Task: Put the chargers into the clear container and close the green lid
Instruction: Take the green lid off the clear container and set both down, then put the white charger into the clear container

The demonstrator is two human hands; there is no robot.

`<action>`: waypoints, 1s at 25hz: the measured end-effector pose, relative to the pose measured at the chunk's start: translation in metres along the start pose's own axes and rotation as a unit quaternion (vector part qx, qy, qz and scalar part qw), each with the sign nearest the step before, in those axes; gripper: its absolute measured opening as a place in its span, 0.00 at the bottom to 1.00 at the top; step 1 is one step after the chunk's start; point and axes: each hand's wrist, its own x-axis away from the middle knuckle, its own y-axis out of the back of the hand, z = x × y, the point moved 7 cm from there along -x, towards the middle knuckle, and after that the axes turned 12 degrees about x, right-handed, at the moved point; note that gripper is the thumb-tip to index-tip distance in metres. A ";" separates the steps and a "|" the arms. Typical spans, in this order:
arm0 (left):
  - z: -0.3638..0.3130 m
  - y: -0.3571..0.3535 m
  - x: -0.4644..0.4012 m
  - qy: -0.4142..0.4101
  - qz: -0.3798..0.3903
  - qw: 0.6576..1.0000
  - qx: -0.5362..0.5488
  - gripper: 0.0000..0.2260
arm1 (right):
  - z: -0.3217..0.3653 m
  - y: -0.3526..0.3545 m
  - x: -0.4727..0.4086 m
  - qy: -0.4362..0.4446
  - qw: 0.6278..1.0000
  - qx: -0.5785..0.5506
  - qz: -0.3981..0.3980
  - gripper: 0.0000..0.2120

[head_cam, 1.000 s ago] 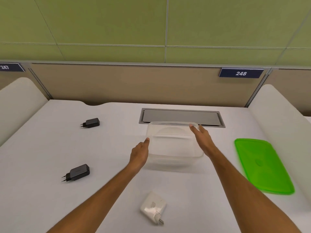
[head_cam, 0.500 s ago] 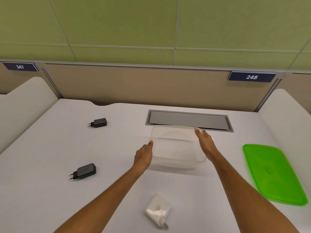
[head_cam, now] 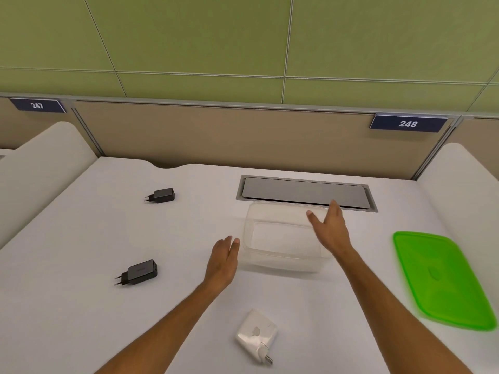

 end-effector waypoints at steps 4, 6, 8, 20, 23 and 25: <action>0.048 0.014 0.003 -0.059 0.028 0.962 -0.266 0.27 | 0.068 -0.005 0.063 0.210 0.973 0.080 -0.059 0.38; 0.065 0.018 0.008 -0.082 0.038 0.941 -0.327 0.28 | 0.088 -0.023 0.099 0.280 0.955 0.096 -0.027 0.36; 0.073 0.019 0.013 -0.106 0.045 0.924 -0.364 0.29 | 0.097 -0.048 0.126 0.321 0.939 0.116 0.031 0.35; 0.087 0.021 0.017 -0.120 0.057 0.889 -0.437 0.30 | 0.049 -0.156 0.180 0.269 0.883 0.325 0.206 0.40; 0.087 0.022 0.017 -0.128 0.047 0.890 -0.435 0.30 | 0.042 -0.158 0.185 0.249 0.886 0.332 0.205 0.42; 0.087 0.022 0.016 -0.136 0.043 0.891 -0.430 0.30 | 0.037 -0.157 0.188 0.235 0.891 0.330 0.205 0.43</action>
